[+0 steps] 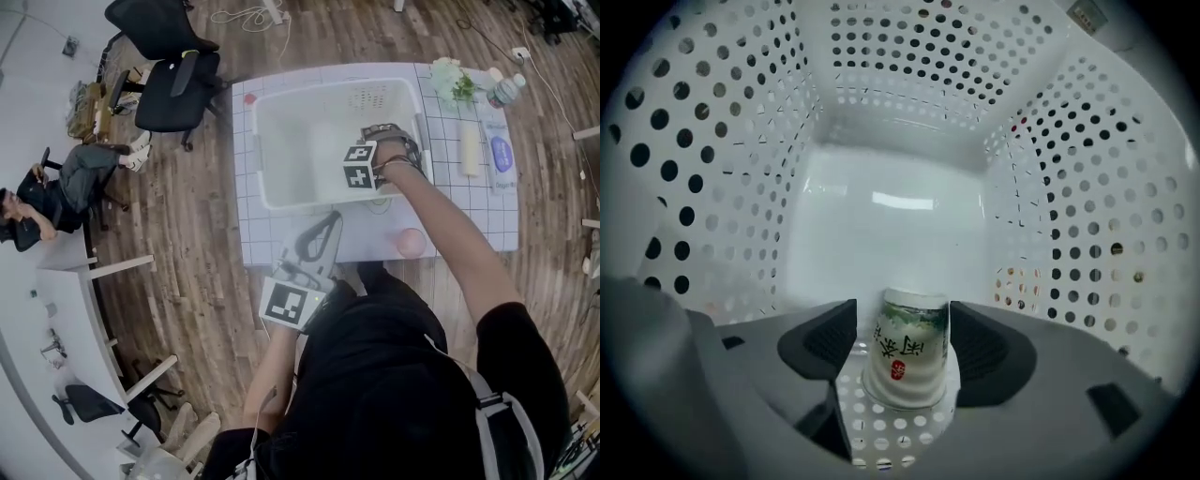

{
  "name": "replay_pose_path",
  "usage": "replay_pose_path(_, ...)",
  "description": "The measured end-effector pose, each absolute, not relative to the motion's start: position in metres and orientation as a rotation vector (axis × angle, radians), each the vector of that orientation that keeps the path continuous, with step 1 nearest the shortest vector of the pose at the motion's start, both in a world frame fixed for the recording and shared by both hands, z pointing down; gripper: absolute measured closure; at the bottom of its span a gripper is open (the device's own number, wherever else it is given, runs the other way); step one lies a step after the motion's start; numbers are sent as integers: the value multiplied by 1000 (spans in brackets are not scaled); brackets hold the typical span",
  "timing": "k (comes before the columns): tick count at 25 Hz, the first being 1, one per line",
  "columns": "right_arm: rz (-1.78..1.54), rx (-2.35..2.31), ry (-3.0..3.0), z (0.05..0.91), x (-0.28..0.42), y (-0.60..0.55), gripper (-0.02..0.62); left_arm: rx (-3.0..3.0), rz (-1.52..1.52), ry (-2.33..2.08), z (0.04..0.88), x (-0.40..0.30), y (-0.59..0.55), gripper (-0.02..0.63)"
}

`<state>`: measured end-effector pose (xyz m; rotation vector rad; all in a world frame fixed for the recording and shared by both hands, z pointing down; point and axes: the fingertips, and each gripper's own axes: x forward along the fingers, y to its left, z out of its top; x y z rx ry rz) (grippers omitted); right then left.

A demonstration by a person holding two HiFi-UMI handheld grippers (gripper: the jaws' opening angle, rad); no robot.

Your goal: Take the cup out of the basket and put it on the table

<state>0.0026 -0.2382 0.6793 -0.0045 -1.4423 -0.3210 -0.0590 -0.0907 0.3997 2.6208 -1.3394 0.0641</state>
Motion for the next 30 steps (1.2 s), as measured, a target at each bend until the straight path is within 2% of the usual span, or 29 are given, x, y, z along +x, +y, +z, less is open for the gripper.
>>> replay_pose_path(3,-308,-10,-1448,685,2,-235,279,2608,55,-1352,398,-60,-91,597)
replay_pose_path(5,-311,-1,-1454,685,1,-236,338,2597,60,-1357,399,-62,-90,597)
replay_pose_path(19,-356,66,-1522,666,-10,-246,347,2609,60,-1353,397,-63,-90,596)
replay_pose_path(30,-428,242,-1754,594,-36,-263,347,2631,42,-1357,391,-66,-91,596)
